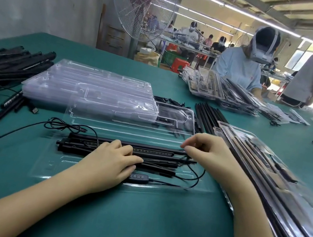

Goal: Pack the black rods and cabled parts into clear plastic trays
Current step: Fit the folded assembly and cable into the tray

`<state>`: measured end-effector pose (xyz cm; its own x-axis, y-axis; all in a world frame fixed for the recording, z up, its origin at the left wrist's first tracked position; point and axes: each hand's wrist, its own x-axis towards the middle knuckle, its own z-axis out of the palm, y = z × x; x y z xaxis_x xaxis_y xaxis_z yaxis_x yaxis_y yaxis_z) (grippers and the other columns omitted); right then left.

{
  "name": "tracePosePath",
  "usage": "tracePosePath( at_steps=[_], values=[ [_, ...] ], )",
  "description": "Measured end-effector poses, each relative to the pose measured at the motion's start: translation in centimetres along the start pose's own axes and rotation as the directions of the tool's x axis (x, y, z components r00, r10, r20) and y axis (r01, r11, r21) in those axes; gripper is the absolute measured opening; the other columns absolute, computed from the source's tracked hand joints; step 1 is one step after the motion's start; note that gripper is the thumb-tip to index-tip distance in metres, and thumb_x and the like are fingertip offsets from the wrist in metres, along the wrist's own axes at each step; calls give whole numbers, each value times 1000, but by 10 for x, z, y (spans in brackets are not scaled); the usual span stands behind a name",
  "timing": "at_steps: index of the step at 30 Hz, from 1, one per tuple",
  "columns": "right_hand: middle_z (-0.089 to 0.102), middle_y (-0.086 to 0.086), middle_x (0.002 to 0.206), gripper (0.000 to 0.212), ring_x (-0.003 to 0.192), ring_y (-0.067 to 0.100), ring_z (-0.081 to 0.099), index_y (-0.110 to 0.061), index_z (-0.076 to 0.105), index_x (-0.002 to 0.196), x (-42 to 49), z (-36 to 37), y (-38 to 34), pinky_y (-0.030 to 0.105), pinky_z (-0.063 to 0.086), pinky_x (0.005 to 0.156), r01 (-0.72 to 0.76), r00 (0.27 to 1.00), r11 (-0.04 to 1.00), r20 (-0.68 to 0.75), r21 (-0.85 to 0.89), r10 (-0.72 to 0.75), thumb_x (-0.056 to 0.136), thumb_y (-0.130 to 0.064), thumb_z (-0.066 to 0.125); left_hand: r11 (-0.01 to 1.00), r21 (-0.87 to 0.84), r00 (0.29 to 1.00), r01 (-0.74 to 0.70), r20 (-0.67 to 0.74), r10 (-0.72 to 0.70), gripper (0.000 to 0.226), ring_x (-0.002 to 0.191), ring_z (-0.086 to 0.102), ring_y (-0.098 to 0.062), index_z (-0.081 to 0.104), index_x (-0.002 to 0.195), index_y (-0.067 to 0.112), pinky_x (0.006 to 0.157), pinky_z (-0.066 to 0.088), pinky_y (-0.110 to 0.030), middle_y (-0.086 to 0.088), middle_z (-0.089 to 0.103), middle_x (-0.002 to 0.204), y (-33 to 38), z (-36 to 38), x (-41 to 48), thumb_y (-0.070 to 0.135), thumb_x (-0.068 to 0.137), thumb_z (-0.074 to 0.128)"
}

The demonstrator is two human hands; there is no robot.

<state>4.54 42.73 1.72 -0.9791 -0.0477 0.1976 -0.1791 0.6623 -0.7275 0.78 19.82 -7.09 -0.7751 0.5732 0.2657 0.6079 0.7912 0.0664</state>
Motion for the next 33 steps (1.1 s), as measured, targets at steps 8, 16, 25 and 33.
tracePosePath(
  at_steps=[8, 16, 25, 33],
  values=[
    [65, 0, 67, 10, 60, 12, 58, -13, 70, 67, 2, 47, 14, 25, 49, 64, -103, 989, 978, -89, 181, 121, 73, -12, 77, 993, 113, 997, -32, 70, 24, 43, 111, 43, -13, 38, 138, 42, 90, 34, -28, 13, 48, 123, 2, -9, 5, 50, 99, 22],
    [64, 1, 57, 15, 52, 13, 60, -5, 63, 67, -8, 56, 27, 21, 49, 50, -244, 967, 857, 41, 455, 253, 75, -3, 76, 985, 136, 995, -104, 18, 103, 47, 114, 45, -15, 53, 122, 25, 92, 36, -29, 5, 52, 119, 24, -18, 16, 57, 95, 32],
    [65, 4, 70, 15, 64, 12, 60, -6, 64, 72, -14, 42, 30, 20, 46, 56, -255, 944, 899, -108, 355, 311, 81, -16, 72, 960, -274, 992, -61, 91, 89, 22, 95, 54, -19, 67, 104, 14, 83, 43, -33, -2, 52, 97, 45, -21, 41, 28, 95, 53],
    [65, -13, 81, 12, 74, -6, 56, -23, 73, 94, -39, 6, 50, 5, 36, 58, -325, 945, 928, -100, -185, 311, 85, -29, 67, 970, -214, 988, -118, 77, 137, 21, 74, 40, -13, 69, 104, 17, 62, 25, -21, 9, 34, 79, 42, -30, 60, 23, 98, 49]
  ],
)
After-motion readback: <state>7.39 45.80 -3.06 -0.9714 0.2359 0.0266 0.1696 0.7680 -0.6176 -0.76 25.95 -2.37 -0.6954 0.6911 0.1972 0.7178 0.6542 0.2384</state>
